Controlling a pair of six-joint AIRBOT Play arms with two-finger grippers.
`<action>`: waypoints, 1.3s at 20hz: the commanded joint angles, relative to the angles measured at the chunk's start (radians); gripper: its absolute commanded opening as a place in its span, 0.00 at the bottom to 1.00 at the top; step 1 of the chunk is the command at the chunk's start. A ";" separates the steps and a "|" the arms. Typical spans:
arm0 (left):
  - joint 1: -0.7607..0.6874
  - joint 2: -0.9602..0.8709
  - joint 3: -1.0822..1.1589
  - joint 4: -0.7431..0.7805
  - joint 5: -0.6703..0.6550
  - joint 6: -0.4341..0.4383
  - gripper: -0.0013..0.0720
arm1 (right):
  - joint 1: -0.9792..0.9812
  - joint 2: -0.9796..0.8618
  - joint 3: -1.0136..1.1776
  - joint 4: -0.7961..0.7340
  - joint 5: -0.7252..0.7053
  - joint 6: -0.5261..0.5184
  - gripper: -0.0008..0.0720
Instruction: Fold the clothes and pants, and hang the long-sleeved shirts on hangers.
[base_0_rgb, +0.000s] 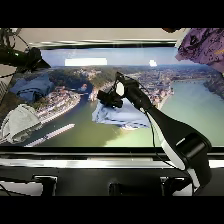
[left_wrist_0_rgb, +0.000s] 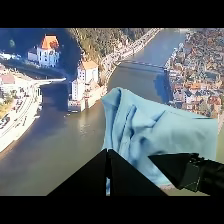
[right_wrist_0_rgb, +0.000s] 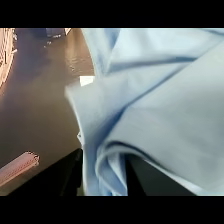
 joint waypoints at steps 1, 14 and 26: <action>0.001 0.001 -0.006 0.000 0.000 0.000 0.04 | 0.010 -0.008 0.000 0.065 -0.039 -0.055 0.45; 0.001 0.002 -0.026 0.000 -0.003 0.000 0.04 | -0.574 0.238 -0.006 0.181 0.390 -0.456 0.68; 0.001 0.002 -0.026 0.000 -0.003 -0.001 0.04 | -0.948 0.157 -0.591 0.623 0.288 -0.945 0.74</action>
